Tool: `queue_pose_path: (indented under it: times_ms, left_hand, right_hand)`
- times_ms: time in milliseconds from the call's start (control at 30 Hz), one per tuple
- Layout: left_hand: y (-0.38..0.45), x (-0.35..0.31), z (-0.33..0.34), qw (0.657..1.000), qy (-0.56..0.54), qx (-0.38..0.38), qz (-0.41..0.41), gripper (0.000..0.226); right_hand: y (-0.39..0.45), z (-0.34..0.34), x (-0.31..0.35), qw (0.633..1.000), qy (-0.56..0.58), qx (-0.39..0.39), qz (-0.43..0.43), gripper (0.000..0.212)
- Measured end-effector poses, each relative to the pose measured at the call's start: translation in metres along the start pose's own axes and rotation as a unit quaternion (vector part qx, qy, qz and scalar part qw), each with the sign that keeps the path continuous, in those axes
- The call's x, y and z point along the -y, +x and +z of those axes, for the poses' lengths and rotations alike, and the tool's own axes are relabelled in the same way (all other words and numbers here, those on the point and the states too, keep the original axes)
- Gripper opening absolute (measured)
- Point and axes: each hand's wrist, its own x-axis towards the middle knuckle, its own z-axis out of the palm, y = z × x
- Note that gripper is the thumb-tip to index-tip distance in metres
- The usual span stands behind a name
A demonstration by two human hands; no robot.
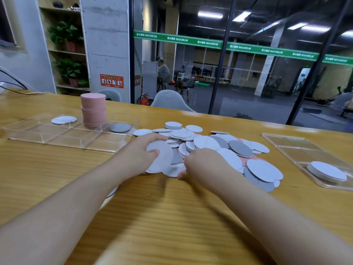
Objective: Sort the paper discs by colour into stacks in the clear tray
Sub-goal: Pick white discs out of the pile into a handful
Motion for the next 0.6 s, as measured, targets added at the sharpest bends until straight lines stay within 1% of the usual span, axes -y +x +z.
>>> queue_pose_path:
  times_ms: [33,67,100,200,267,300,333,400,433,500,600]
  left_hand:
    - [0.0,0.0,0.0,1.0,0.0,0.0,0.001,0.04]
    - [0.0,0.0,0.0,1.0,0.0,0.0,0.001,0.04]
    - [0.0,0.0,0.0,1.0,0.0,0.0,0.0,0.039]
    - [0.0,0.0,0.0,1.0,0.002,0.001,-0.003,0.039]
    - [-0.001,-0.001,0.001,1.0,0.004,0.002,-0.005,0.039]
    - [-0.001,-0.001,0.0,1.0,0.005,0.003,-0.005,0.039]
    - [-0.001,-0.002,0.0,1.0,0.006,0.004,-0.005,0.038]
    - [-0.001,-0.002,0.0,1.0,0.009,0.008,-0.006,0.037]
    - [-0.001,-0.002,0.0,1.0,0.01,0.009,-0.007,0.037]
    - [-0.001,-0.002,0.0,1.0,0.013,0.01,-0.008,0.036]
    - [-0.001,-0.001,0.0,1.0,0.014,0.011,-0.008,0.037]
  right_hand:
    - [-0.002,0.001,0.003,0.999,-0.033,-0.029,-0.029,0.022]
    - [-0.006,0.002,0.005,0.995,-0.064,-0.056,-0.053,0.015]
    - [-0.01,0.004,0.007,0.992,-0.08,-0.069,-0.067,0.015]
    - [-0.014,0.008,0.007,0.99,-0.082,-0.086,-0.071,0.019]
    - [-0.012,0.01,0.003,0.99,-0.064,-0.101,-0.068,0.015]
    - [-0.011,0.012,-0.001,0.992,-0.037,-0.108,-0.059,0.01]
    - [-0.01,0.014,-0.006,0.994,0.002,-0.104,-0.044,0.011]
    - [-0.012,0.017,-0.018,0.994,0.084,-0.073,-0.006,0.023]
    - [-0.013,0.019,-0.022,0.991,0.114,-0.066,0.005,0.024]
    - [-0.015,0.018,-0.023,0.99,0.123,-0.065,0.011,0.024]
    - [-0.015,0.017,-0.014,0.993,0.081,-0.079,0.013,0.019]
